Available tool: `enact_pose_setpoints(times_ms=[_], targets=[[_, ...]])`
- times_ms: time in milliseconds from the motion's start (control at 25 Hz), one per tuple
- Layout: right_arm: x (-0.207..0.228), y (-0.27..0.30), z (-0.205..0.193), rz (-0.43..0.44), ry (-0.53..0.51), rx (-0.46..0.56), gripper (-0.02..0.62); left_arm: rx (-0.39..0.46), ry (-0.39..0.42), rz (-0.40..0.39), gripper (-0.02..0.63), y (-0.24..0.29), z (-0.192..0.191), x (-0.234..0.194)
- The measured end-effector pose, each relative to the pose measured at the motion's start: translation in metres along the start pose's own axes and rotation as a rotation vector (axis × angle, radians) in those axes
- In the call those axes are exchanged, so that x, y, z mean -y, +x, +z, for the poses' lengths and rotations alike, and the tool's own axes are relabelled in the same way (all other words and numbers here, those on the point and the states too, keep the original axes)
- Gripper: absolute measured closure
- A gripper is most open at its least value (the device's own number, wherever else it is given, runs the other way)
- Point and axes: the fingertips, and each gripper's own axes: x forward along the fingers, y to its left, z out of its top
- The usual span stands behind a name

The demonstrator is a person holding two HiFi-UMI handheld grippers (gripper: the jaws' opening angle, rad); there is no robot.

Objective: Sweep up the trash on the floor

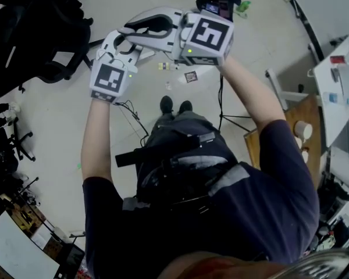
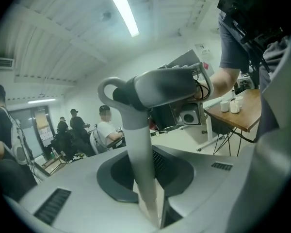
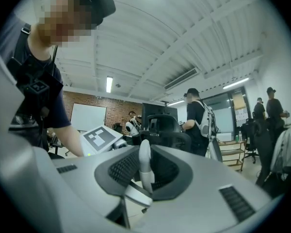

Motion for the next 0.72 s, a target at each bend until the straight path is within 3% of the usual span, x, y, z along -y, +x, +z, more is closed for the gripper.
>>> enact_pose_setpoints(times_ms=[480,600,720], targets=[[0.026,0.033,-0.088,0.086,0.049,-0.138,0.509,-0.117,-0.115,0.189,0.548,0.037,-0.097,-0.01],[0.029,0.044,-0.123,0.084,0.049,-0.204,0.509,-0.166,-0.12,0.185,0.549,0.048,-0.132,-0.007],[0.034,0.046,-0.156,0.049,0.078,-0.253,0.509,-0.185,-0.188,0.142,0.549,0.064,-0.161,0.0]])
